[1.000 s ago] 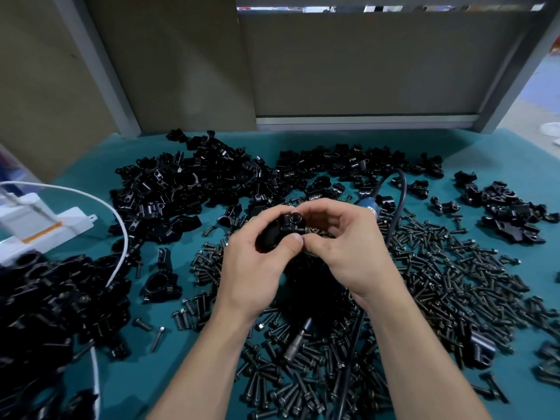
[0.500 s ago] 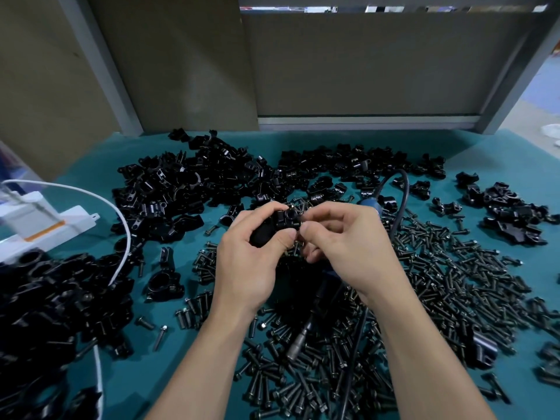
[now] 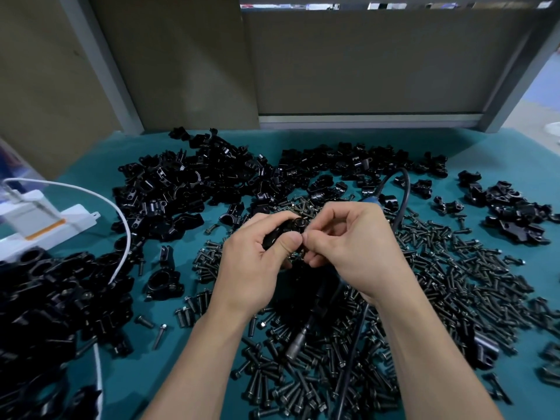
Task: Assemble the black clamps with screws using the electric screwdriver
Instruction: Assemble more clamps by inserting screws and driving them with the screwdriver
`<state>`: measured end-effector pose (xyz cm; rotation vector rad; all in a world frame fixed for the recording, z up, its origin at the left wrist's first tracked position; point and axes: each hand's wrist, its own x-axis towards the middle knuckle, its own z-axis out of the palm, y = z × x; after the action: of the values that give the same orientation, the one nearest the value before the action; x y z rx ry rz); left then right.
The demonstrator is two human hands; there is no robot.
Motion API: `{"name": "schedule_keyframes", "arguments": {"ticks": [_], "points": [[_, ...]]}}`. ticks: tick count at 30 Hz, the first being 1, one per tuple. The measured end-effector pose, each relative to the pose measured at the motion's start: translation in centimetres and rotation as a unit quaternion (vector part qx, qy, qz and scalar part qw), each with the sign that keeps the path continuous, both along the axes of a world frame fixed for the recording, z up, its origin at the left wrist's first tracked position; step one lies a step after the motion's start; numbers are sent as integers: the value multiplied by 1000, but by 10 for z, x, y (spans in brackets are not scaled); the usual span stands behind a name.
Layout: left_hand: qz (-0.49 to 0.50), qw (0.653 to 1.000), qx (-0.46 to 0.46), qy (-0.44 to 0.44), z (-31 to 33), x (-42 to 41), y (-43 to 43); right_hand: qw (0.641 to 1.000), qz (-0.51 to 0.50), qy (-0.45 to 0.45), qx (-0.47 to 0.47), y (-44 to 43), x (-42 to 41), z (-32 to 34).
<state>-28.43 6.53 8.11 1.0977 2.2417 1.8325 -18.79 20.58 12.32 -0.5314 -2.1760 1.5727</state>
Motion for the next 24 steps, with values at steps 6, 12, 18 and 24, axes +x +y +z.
{"name": "schedule_keyframes", "arguments": {"ticks": [6, 12, 18, 24], "points": [[6, 1000, -11, 16, 0, -2, -1, 975, 17, -138, 174, -7, 1, 9], [-29, 999, -15, -27, 0, 0, -3, 967, 51, -132, 214, -1, 5, 21], [-37, 997, -22, -60, -4, 0, 2, 959, 35, -156, 235, 2, 5, 24], [78, 990, -20, -114, -14, -1, 9, 975, -62, -123, 173, -9, 11, 12]]}}
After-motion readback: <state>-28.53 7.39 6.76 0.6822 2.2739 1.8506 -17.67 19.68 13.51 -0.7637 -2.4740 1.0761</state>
